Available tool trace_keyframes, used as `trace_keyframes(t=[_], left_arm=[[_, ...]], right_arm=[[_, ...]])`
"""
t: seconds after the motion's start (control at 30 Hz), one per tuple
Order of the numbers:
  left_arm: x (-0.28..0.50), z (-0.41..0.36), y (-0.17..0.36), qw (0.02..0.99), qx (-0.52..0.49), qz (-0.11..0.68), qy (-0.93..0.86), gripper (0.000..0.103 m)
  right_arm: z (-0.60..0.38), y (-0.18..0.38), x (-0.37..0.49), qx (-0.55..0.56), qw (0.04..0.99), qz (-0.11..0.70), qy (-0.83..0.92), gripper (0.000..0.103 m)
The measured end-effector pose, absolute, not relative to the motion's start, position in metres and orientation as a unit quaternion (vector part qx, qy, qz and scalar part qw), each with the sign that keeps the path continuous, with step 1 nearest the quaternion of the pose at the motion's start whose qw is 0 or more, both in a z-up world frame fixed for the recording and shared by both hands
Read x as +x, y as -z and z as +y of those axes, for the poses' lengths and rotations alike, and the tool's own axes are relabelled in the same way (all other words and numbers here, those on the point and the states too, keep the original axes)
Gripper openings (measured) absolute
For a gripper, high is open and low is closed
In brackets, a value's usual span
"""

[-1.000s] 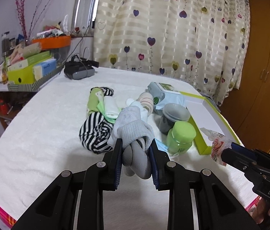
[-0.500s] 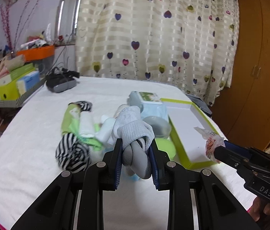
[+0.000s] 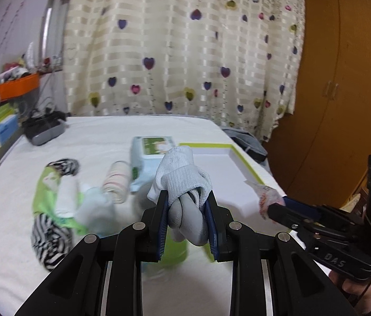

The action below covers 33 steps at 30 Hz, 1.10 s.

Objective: Organize soft objects
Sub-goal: 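Carry the grey sock and bagged item with both grippers over the white box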

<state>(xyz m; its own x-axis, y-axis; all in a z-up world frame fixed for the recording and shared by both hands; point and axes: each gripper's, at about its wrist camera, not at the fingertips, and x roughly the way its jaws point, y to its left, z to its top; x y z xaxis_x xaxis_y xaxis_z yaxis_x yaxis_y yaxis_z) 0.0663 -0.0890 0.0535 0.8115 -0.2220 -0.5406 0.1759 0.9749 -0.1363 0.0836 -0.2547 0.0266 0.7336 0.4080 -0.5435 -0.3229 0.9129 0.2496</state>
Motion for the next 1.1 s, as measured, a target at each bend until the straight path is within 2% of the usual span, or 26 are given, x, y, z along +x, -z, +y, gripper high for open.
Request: trace_keyframes(t=[0.37,0.9,1.0,1.1], left_arm=[[0.101,-0.138,-0.031,0.93,-0.022,0.33,0.164,0.024],[0.142,-0.155,0.0,0.911,-0.017,0.375,0.173,0.026],[0.143,-0.155,0.001,0.91,-0.017,0.376,0.173,0.027],[0.145,-0.154,0.001,0.909,-0.02,0.377,0.178,0.033]], right_arm=[[-0.279,-0.007,0.113,0.06,0.924,0.341,-0.16,0.032],[-0.285,0.012,0.145,0.047,0.915,0.369,-0.155,0.033],[-0.285,0.015,0.148,0.042,0.913,0.377,-0.15,0.034],[-0.282,0.017,0.149,0.032,0.912,0.381,-0.151,0.041]])
